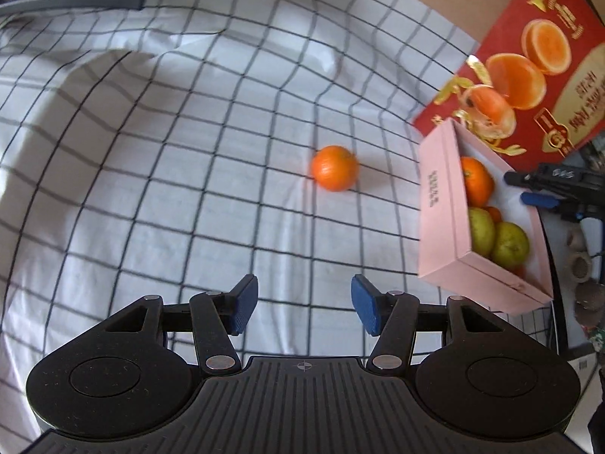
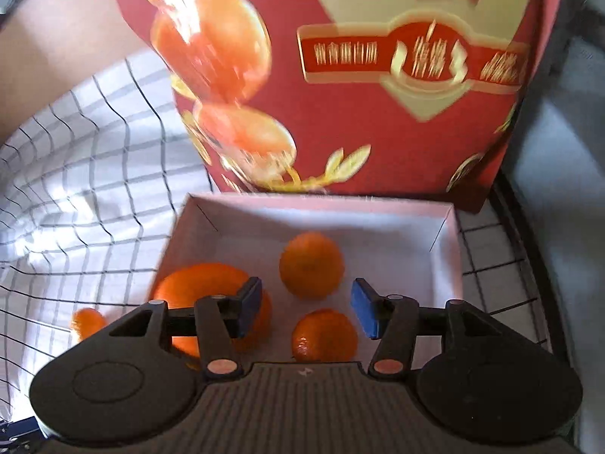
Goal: Organize fruits
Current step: 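Grasp a tangerine from the cloth with the left tool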
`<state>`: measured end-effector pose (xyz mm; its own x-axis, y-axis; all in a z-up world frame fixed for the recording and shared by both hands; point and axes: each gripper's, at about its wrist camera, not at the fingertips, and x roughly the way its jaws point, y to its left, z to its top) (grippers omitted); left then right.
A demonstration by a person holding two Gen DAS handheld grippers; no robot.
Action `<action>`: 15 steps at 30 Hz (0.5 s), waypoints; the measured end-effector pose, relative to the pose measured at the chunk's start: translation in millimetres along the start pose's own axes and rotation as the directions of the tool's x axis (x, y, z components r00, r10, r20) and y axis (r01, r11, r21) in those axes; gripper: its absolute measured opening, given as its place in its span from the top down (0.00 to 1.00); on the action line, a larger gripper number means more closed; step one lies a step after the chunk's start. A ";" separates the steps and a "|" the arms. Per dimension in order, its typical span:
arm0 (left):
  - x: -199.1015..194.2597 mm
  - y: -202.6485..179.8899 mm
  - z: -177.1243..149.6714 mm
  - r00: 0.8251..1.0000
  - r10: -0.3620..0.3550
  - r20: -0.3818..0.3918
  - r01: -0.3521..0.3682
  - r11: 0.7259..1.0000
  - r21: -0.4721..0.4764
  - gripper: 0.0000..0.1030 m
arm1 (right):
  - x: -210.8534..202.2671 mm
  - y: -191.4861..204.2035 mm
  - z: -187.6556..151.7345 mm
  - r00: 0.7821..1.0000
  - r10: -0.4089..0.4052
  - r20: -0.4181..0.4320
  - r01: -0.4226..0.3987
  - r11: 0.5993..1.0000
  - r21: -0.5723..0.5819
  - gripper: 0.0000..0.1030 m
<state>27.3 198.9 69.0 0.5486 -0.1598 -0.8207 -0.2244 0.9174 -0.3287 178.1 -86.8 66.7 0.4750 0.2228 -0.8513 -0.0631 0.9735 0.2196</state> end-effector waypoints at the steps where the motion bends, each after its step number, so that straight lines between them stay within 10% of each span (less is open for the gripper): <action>1: 2.0 -2.7 0.6 1.000 -0.006 -0.001 0.006 1.000 0.010 0.42 | -11.2 1.1 -2.2 1.000 0.004 0.029 -0.004 1.000 -0.006 0.46; 9: 18.4 -19.1 6.0 0.999 -0.043 0.025 0.041 0.996 0.079 0.42 | -96.9 7.8 -57.7 0.944 -0.047 0.328 0.097 0.986 -0.137 0.25; 15: 27.9 -20.6 27.0 0.994 -0.050 0.101 0.037 0.992 0.122 0.42 | -123.2 4.9 -115.0 0.951 -0.110 0.290 0.157 0.977 -0.144 0.25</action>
<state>69.0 185.4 65.4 0.6375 -0.1677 -0.7520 -0.1041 0.9483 -0.2997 18.3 -103.7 117.9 0.7133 0.0902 -0.6950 -0.1134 0.9935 0.0126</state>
